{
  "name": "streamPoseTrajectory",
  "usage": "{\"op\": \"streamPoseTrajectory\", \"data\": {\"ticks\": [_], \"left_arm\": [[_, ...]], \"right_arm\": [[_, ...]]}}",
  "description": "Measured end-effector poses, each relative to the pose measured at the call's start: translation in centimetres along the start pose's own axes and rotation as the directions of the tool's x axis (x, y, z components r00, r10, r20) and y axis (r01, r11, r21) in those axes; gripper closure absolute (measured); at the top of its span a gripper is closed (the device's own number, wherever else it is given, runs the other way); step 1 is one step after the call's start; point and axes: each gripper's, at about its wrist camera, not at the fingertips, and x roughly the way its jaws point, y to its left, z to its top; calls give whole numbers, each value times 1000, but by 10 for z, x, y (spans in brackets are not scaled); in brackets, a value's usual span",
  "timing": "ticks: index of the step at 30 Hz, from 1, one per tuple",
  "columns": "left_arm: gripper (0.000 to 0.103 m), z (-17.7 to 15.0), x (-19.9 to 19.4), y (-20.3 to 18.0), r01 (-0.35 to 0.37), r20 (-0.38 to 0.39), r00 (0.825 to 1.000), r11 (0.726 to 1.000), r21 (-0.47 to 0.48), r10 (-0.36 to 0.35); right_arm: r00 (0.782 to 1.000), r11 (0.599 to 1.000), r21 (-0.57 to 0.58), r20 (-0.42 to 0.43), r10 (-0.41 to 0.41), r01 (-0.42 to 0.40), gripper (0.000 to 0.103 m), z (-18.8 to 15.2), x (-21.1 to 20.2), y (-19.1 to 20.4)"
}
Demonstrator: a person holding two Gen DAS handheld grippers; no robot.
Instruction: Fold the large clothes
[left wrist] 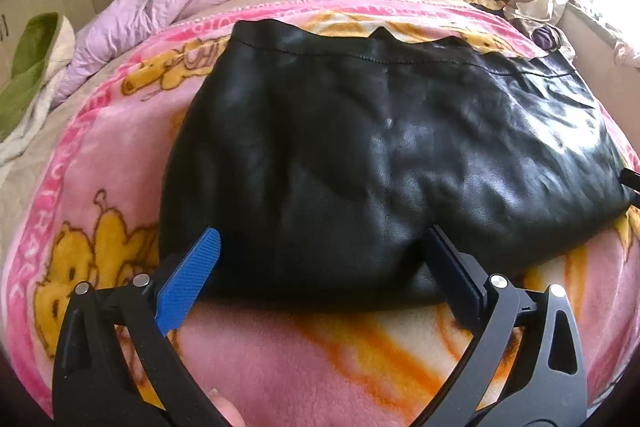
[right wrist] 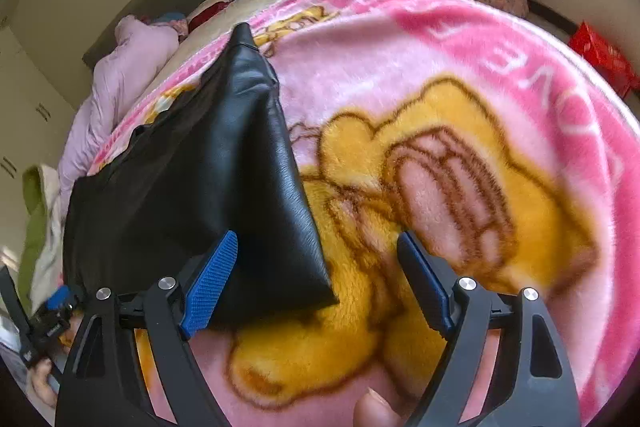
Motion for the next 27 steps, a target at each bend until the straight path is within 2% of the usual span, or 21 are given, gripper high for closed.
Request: {"op": "streamPoseTrajectory", "data": {"ticks": [8, 11, 17, 25, 27], "left_arm": [[9, 0, -24, -12, 6, 40, 999, 1000, -8, -6], [9, 2, -31, -16, 5, 44, 999, 1000, -20, -4], [9, 7, -54, -19, 52, 50, 997, 998, -37, -50], [9, 15, -80, -12, 31, 69, 997, 999, -23, -30], [9, 16, -82, -7, 5, 64, 998, 1000, -25, -3]], "right_arm": [[990, 974, -218, 112, 82, -56, 21, -2, -53, 55], [984, 966, -240, 125, 127, -94, 19, -3, -66, 67], [970, 956, -248, 144, 196, -157, 17, -1, -88, 89], [948, 933, -280, 158, 276, -225, 15, -4, -108, 123], [942, 923, -303, 157, 295, -238, 15, -6, -111, 133]]}}
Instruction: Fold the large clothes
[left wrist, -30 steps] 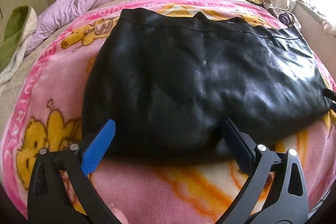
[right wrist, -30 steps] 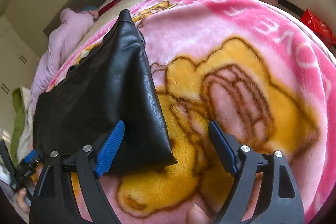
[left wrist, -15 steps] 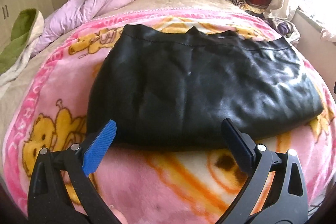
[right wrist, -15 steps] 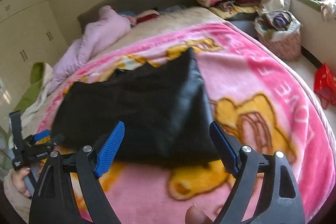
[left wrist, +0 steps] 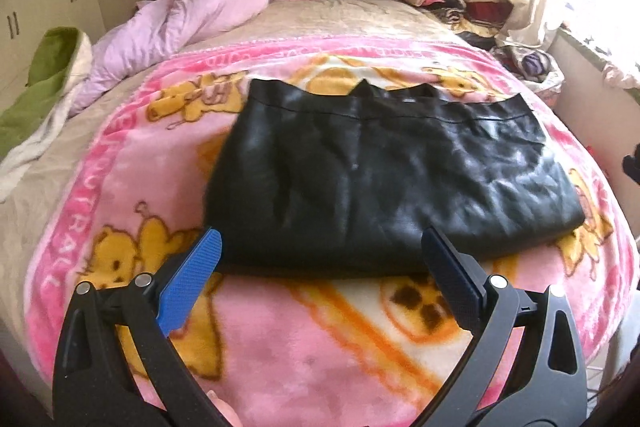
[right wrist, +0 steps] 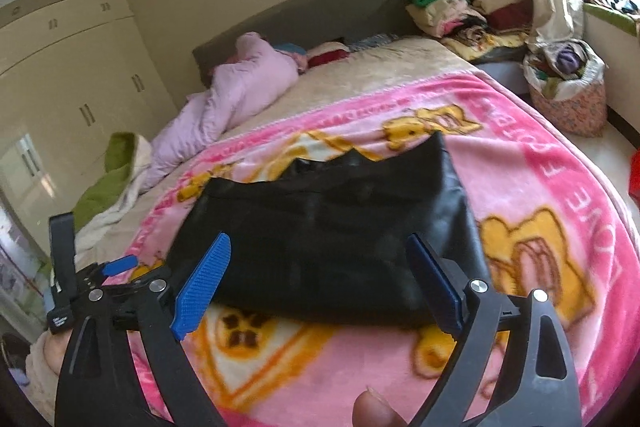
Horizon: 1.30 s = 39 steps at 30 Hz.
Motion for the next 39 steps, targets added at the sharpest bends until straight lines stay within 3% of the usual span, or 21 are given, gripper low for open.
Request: {"op": "streamPoseTrajectory", "data": {"ticks": [8, 23, 25, 30, 32, 39], "left_arm": [[9, 6, -7, 14, -61, 13, 998, 998, 8, 61], [9, 2, 9, 44, -126, 5, 992, 992, -15, 126], [9, 0, 15, 50, -134, -1, 991, 991, -23, 134], [9, -1, 32, 61, -149, -30, 989, 988, -45, 148], [9, -1, 38, 64, -150, -37, 988, 987, -50, 148], [9, 2, 55, 73, -132, -53, 990, 987, -92, 127]], "right_arm": [[999, 998, -35, -16, 43, -44, 15, -5, 17, 25], [998, 996, -81, -61, 34, -39, 15, -18, 58, 46], [997, 994, -99, -66, 35, -41, 21, -20, 66, 51], [991, 993, -103, -130, 34, -48, 66, -28, 94, 58], [987, 994, -99, -155, 29, -45, 73, -31, 108, 58], [969, 997, -74, -246, -32, 14, 75, -50, 149, 47]]}}
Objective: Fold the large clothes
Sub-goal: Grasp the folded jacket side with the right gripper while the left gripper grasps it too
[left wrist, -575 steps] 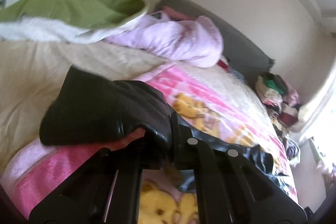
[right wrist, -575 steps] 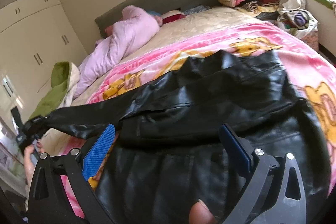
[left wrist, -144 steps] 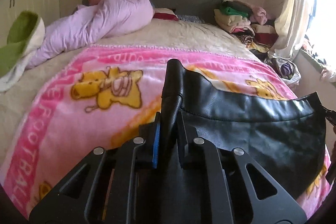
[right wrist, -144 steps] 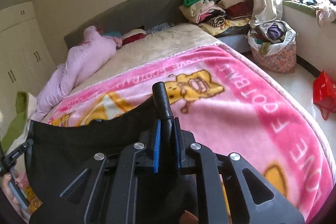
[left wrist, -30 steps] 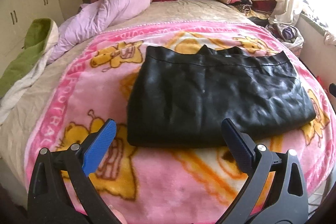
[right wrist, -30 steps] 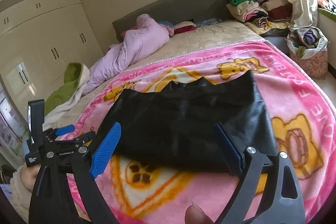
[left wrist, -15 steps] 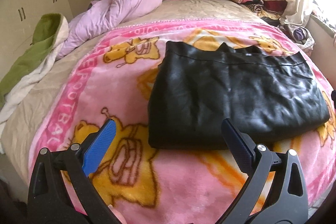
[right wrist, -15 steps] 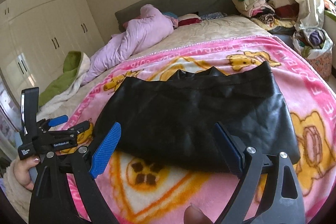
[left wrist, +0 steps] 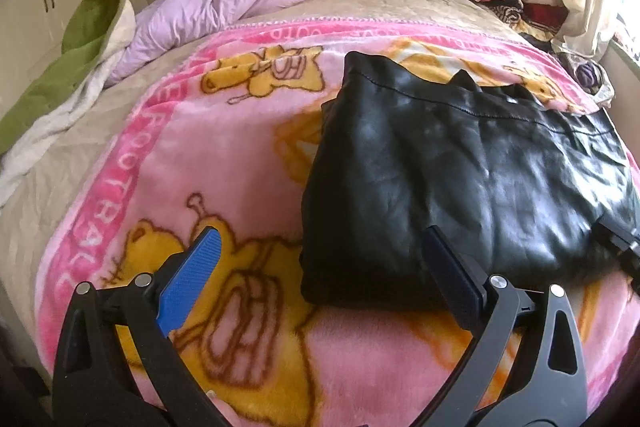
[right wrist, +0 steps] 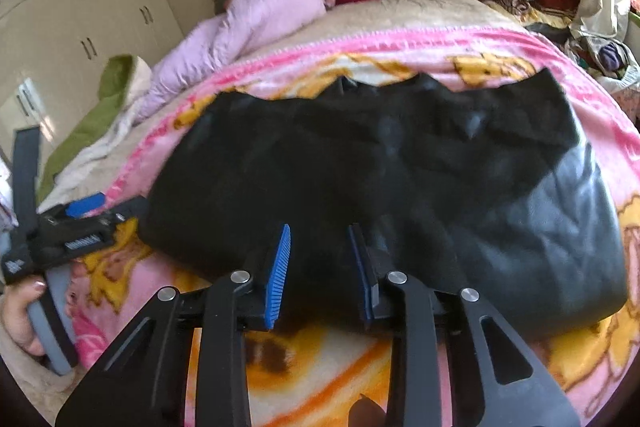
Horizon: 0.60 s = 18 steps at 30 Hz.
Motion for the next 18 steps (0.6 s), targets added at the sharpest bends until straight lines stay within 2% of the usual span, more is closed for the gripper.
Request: {"op": "streamPoseTrajectory", "data": {"ticks": [2, 4, 9, 14, 18], "left_arm": [[9, 2, 5, 1, 0, -3, 1000, 1000, 0, 0], [9, 4, 10, 1, -4, -8, 1000, 1000, -5, 4], [9, 10, 26, 5, 12, -29, 1000, 999, -33, -13], [9, 23, 51, 12, 89, -71, 993, 990, -108, -97], [9, 29, 76, 22, 157, -106, 978, 970, -188, -179]], "right_arm": [[999, 999, 34, -44, -11, 12, 78, -6, 12, -7], [998, 996, 89, -67, 13, -7, 77, -11, 21, -16], [998, 998, 55, -64, -13, 16, 77, -17, 29, -13], [998, 999, 38, -61, 15, -13, 77, -9, 17, -14], [999, 999, -37, 33, -10, 12, 72, 26, 0, 2]]}}
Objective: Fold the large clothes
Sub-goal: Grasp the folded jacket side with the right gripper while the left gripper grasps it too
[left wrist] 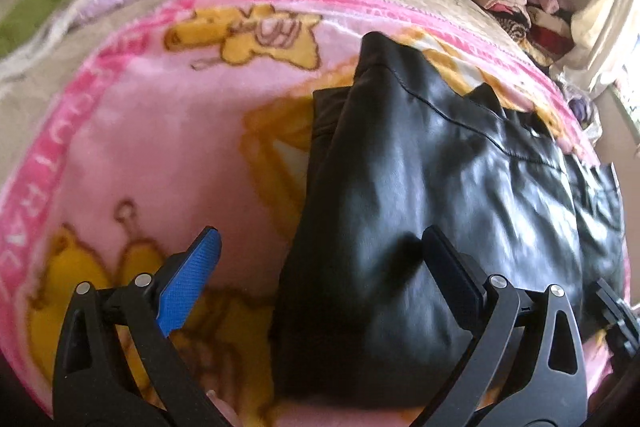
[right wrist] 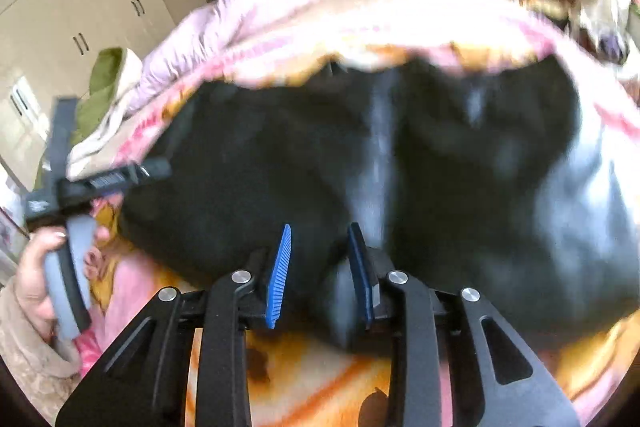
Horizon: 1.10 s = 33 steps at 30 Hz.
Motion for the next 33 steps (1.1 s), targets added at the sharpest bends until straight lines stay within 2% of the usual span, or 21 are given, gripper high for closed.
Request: {"op": "streamPoseTrajectory", "data": {"ticks": [3, 7, 9, 11, 14, 16, 18, 19, 22, 24, 26, 28, 29, 30, 32, 33], "left_arm": [[8, 2, 9, 7, 50, -14, 999, 998, -44, -51], [8, 2, 16, 15, 117, -30, 992, 991, -72, -119], [8, 4, 18, 17, 136, -35, 990, 988, -75, -139], [9, 6, 20, 16, 154, -36, 987, 986, -70, -156], [16, 9, 26, 15, 177, -48, 982, 982, -71, -180], [23, 12, 29, 13, 199, -58, 977, 977, -72, -204], [47, 14, 30, 11, 245, -64, 966, 967, -75, -250], [52, 14, 30, 9, 266, -67, 960, 961, -77, -271], [57, 15, 26, 5, 263, -63, 962, 963, -53, -266], [61, 16, 23, 4, 271, -56, 960, 961, -52, -274], [66, 17, 17, 1, 276, -43, 960, 960, -39, -277], [71, 17, 11, -4, 272, -28, 962, 962, -14, -273], [74, 18, 6, -6, 272, -17, 962, 962, -4, -272], [77, 18, 4, -7, 281, -14, 960, 960, -5, -281], [82, 19, -2, -11, 297, -7, 955, 955, -1, -297], [84, 18, -8, -15, 290, 9, 957, 957, 19, -291]], "right_arm": [[999, 999, -5, 8, -32, 32, 72, 28, 16, 3], [997, 997, 20, -34, -68, 69, 72, 63, 59, -3], [992, 992, 77, -83, -92, 98, 72, 70, 82, -14], [979, 983, 122, -167, -115, 136, 74, 70, 113, -29], [975, 983, 75, -160, -154, 167, 74, 65, 125, -26], [973, 982, 59, -158, -168, 179, 74, 64, 127, -24], [977, 985, 74, -157, -144, 157, 74, 64, 123, -26], [982, 988, 82, -148, -118, 131, 74, 65, 113, -27], [998, 998, 68, -61, -12, 17, 71, 57, 59, -14], [999, 1000, 1, -41, 19, -19, 71, 38, 25, 5], [997, 998, -43, -57, 48, -50, 71, 19, 10, 18], [994, 998, -56, -107, 26, -32, 71, -2, 12, 24], [985, 999, -52, -173, -8, -1, 71, -14, 25, 25], [981, 998, -51, -191, -29, 19, 71, -22, 32, 25], [979, 992, -104, -181, -91, 73, 71, -34, 47, 31], [980, 991, -112, -171, -98, 79, 71, -34, 46, 32]]}}
